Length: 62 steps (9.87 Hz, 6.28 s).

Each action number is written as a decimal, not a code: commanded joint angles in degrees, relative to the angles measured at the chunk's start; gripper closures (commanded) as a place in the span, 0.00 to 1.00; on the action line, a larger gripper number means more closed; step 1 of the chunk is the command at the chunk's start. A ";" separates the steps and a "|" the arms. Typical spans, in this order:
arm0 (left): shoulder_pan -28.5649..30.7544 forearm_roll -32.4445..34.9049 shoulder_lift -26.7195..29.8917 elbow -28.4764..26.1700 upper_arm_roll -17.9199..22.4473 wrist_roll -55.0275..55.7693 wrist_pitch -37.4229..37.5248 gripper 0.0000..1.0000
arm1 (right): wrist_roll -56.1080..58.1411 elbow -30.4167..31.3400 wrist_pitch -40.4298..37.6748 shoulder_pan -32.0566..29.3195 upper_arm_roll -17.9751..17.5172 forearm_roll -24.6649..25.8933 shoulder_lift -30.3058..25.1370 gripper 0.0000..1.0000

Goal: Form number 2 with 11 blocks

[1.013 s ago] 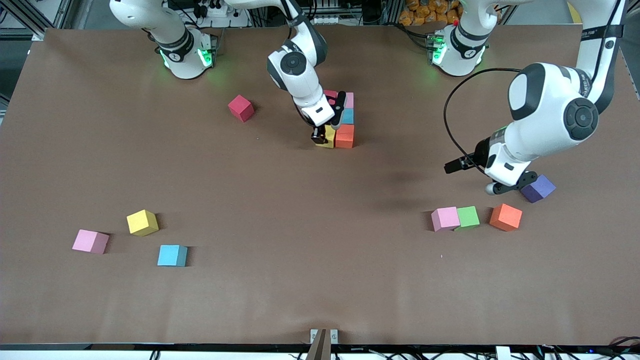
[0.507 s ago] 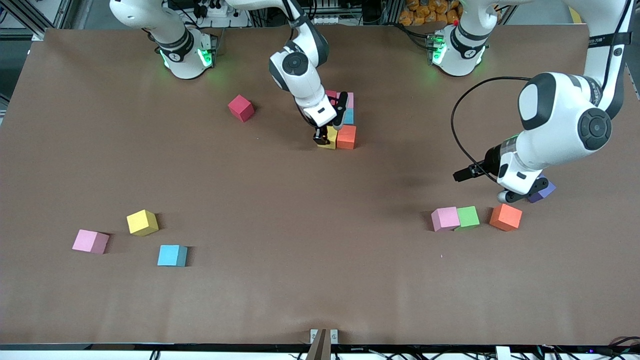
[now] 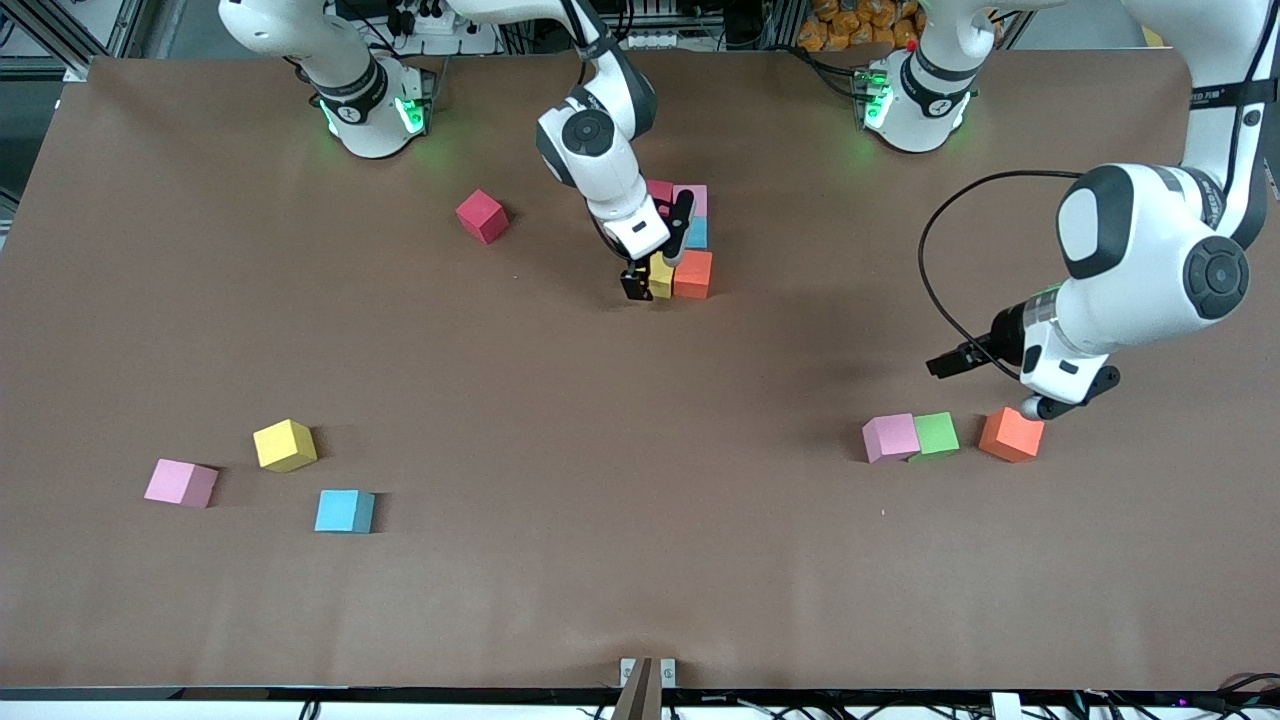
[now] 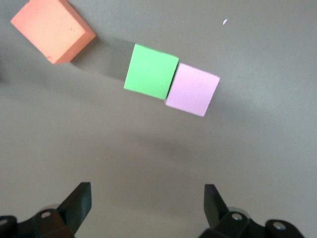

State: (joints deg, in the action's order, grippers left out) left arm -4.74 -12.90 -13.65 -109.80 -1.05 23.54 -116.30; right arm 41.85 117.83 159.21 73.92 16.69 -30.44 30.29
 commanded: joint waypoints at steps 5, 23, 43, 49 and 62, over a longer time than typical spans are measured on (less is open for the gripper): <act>-4.05 10.85 -13.93 16.53 0.70 -5.74 0.11 0.00 | 2.62 0.47 -18.12 -11.40 -0.08 -0.68 -12.00 0.00; -8.10 19.76 -17.29 3.38 0.52 -88.05 -21.58 0.00 | 20.65 -11.82 -17.47 -64.07 1.68 0.91 2.03 0.00; -30.06 23.07 -15.35 17.16 -5.43 -67.01 -3.32 1.00 | 12.14 -11.22 -30.45 -57.75 1.42 1.52 -1.37 0.83; -31.38 23.27 -17.63 17.87 -16.34 -47.64 -3.41 1.00 | -4.12 -11.31 -33.61 -53.45 1.42 1.52 -2.25 0.82; -43.85 24.33 -25.37 21.56 -14.08 -44.46 -6.57 1.00 | -7.74 -11.31 -33.61 -52.56 1.50 1.52 -1.81 0.81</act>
State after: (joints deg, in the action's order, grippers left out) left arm -46.44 9.77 -36.89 -90.79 -16.84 -22.17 -122.77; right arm 35.17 106.12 126.16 21.70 18.42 -29.64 29.20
